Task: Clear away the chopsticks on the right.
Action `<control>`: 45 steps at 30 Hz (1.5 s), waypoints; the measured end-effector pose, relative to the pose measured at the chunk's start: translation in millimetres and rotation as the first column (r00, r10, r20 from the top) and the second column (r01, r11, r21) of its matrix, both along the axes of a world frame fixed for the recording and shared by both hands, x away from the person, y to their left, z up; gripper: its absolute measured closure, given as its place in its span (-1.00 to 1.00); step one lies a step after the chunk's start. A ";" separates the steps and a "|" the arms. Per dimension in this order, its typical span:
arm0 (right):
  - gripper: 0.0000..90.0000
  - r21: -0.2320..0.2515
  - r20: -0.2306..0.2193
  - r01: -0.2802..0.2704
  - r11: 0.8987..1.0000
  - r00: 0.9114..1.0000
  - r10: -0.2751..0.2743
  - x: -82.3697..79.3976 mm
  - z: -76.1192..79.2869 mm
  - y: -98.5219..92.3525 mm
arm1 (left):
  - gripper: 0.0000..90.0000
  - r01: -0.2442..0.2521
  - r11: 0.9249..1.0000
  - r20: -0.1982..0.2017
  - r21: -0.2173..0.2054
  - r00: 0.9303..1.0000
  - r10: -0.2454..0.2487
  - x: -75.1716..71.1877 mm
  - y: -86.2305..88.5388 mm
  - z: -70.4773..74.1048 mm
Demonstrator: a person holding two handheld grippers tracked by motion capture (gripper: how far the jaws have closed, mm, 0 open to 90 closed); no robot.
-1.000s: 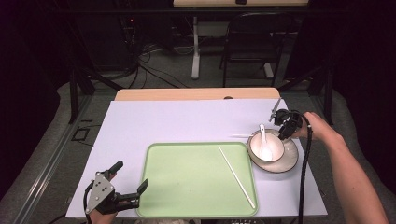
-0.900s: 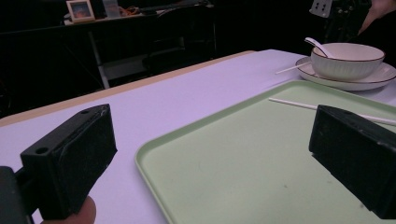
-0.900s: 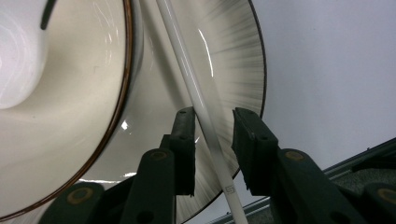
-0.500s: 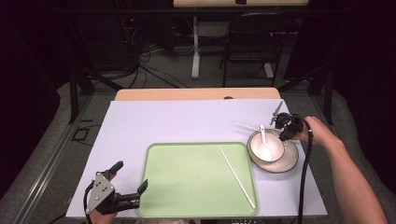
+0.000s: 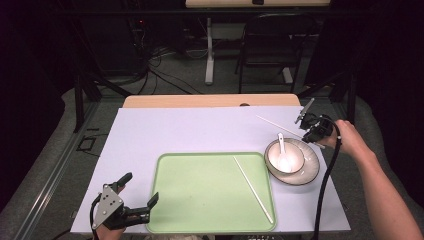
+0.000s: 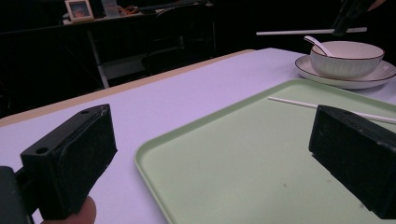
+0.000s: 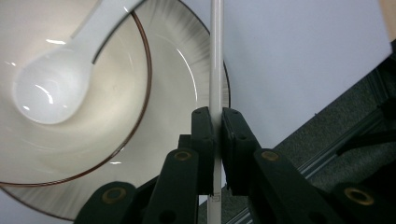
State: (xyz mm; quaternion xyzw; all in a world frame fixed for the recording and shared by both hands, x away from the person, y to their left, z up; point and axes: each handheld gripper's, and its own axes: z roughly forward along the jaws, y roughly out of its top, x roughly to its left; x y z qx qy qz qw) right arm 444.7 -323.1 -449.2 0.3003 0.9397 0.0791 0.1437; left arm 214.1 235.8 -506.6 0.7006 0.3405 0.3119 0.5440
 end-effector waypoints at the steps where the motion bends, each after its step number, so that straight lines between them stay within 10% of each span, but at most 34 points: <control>1: 0.87 -0.011 -0.004 0.002 1.000 1.000 -0.002 -1.2 6.3 2.1 | -0.98 -0.001 1.000 0.001 0.000 1.000 0.001 0.0 0.2 0.0; 10: 0.87 -0.052 0.026 0.129 0.990 0.991 -0.128 -19.2 43.5 21.5 | -0.98 0.003 1.000 -0.002 0.002 1.000 -0.003 1.4 -1.1 -0.1; 20: 0.87 0.124 0.037 0.296 0.947 0.952 -0.302 -64.7 71.4 51.6 | -0.98 0.003 1.000 0.001 0.001 1.000 -0.003 1.3 -1.2 0.3; 25: 0.87 0.141 0.020 0.292 0.946 0.955 -0.297 -87.8 73.8 74.5 | -0.98 0.010 1.000 0.000 -0.002 1.000 -0.010 2.0 -2.0 0.1; 34: 0.87 0.205 -0.050 0.277 0.939 0.961 -0.272 -121.3 40.1 108.7 | -0.98 0.012 1.000 0.006 -0.001 1.000 -0.012 0.3 -1.4 0.5; 45: 0.87 0.183 -0.159 0.308 0.933 0.946 -0.281 -138.5 -19.0 133.8 | -0.98 0.010 1.000 0.001 0.009 1.000 -0.010 0.5 -1.8 0.2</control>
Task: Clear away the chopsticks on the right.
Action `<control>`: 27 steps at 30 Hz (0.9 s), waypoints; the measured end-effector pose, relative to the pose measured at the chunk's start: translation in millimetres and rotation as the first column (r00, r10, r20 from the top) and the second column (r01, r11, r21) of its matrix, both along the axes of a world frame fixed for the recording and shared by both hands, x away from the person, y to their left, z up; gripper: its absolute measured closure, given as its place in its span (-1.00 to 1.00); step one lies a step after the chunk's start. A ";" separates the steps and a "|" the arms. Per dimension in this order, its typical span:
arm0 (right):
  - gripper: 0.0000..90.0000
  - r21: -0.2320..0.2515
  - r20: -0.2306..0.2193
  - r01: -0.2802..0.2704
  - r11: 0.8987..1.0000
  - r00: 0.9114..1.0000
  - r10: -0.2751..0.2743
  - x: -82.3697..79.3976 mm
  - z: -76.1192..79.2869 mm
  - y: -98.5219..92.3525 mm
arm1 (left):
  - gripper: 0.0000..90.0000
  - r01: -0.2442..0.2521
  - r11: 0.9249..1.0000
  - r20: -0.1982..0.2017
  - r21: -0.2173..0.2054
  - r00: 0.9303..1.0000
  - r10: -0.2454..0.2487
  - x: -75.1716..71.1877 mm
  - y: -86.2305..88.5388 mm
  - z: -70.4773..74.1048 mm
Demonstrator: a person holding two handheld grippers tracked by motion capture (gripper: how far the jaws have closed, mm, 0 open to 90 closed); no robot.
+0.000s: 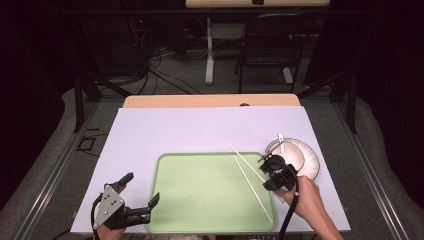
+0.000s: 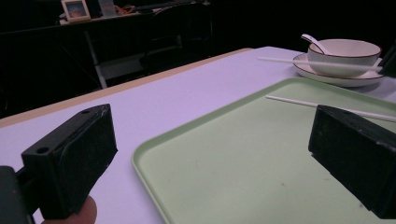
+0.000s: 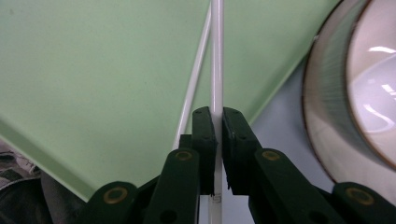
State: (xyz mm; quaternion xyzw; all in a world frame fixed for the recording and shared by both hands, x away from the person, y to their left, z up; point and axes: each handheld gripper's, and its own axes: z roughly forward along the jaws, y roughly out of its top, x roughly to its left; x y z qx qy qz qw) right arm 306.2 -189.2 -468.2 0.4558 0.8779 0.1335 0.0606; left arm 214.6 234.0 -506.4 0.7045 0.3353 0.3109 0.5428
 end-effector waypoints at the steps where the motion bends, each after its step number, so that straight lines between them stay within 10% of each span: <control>1: 0.87 -0.001 -0.006 0.001 1.000 1.000 -0.001 -0.9 -5.6 1.8 | -0.98 -0.002 1.000 -0.001 -0.001 1.000 0.002 -0.1 0.0 0.0; 15: 0.87 0.072 -0.065 0.165 0.984 0.985 -0.161 -8.2 -48.9 3.0 | -0.98 -0.004 1.000 -0.001 0.003 1.000 0.004 -0.3 0.0 0.0; 22: 0.84 0.089 -0.015 0.223 0.971 0.975 -0.223 -11.4 -60.2 6.1 | -0.98 -0.003 1.000 0.000 0.001 1.000 0.003 -0.3 0.9 -0.2; 27: 0.29 0.030 -0.026 0.200 0.979 0.980 -0.199 -11.7 -52.5 3.8 | -0.98 -0.001 1.000 -0.001 0.002 1.000 0.001 -0.5 0.5 -0.2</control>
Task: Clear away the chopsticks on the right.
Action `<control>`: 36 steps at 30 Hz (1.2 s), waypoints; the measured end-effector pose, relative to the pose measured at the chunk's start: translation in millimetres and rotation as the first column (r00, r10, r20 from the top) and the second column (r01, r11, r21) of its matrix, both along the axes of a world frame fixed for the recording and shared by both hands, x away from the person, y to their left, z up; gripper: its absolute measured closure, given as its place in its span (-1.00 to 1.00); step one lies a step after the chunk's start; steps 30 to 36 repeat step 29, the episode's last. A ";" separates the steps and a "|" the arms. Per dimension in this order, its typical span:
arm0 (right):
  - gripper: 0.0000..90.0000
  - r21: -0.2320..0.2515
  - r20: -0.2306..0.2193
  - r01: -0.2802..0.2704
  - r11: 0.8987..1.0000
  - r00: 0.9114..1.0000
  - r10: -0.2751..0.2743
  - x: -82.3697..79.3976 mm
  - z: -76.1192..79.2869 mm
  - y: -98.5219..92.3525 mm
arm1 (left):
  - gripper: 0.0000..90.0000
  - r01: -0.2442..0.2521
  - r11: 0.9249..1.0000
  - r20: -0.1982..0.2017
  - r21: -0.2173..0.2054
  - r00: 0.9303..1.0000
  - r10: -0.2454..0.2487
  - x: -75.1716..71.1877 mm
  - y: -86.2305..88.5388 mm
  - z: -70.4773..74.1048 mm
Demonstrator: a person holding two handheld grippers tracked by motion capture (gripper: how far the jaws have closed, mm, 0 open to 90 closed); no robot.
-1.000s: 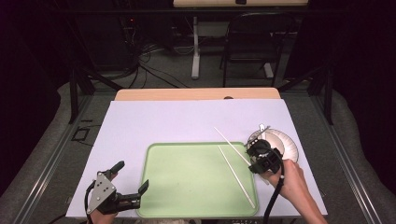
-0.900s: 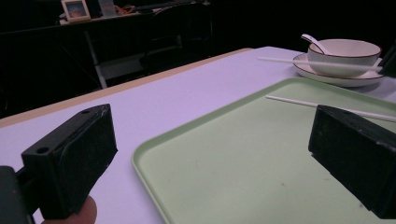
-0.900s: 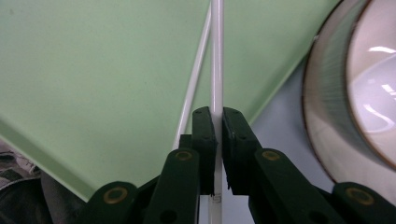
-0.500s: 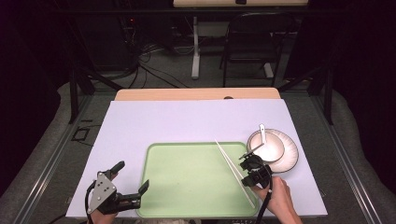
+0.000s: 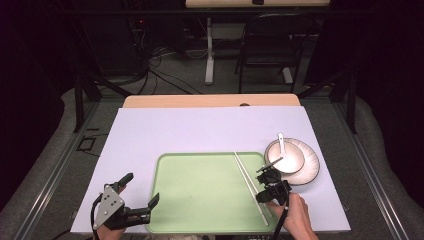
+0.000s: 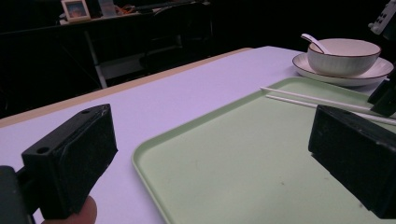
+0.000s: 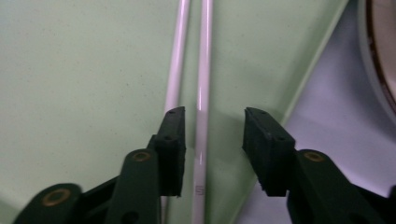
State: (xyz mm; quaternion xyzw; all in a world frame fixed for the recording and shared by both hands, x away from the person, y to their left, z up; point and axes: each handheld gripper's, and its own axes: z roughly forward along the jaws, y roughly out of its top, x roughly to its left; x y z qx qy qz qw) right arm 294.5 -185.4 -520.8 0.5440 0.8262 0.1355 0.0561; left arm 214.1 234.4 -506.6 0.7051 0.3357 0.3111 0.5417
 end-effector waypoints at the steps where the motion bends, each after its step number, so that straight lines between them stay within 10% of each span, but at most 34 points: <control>1: 0.21 0.053 0.050 0.004 0.999 0.999 -0.007 -0.6 -2.9 -1.2 | -0.98 -0.001 1.000 0.000 -0.001 1.000 0.001 0.1 0.2 0.0; 7: -0.33 0.038 0.032 -0.079 0.996 0.996 0.078 -5.8 17.3 -11.3 | -0.98 -0.002 1.000 -0.003 0.000 1.000 0.002 0.4 -0.1 -0.5; 12: -0.55 0.144 0.151 -0.185 0.972 0.975 0.163 -19.6 30.0 -22.8 | -0.98 -0.002 1.000 -0.002 0.004 1.000 0.002 0.5 -0.9 -0.4; 14: -0.64 0.163 0.215 -0.245 0.956 0.954 0.208 -25.8 36.3 -27.9 | -0.98 -0.002 1.000 -0.002 0.009 1.000 0.002 0.6 -1.0 -0.4; 18: -0.86 0.158 0.383 -0.355 0.921 0.882 0.275 -39.5 43.5 -41.9 | -0.98 -0.009 1.000 -0.004 0.003 1.000 0.009 0.6 -0.7 -0.8; 27: -1.00 0.096 0.585 -0.403 0.910 0.763 0.276 -73.9 37.9 -77.7 | -0.98 -0.014 1.000 0.001 0.012 1.000 0.014 0.4 -0.3 -0.9; 29: -1.00 0.087 0.604 -0.417 0.905 0.744 0.285 -82.0 36.8 -82.7 | -0.98 -0.017 1.000 0.000 0.016 1.000 0.017 0.9 -0.6 -0.9; 36: -1.00 0.087 0.604 -0.417 0.905 0.744 0.285 -82.0 36.8 -82.7 | -0.98 -0.017 1.000 0.000 0.016 1.000 0.017 0.9 -0.6 -0.9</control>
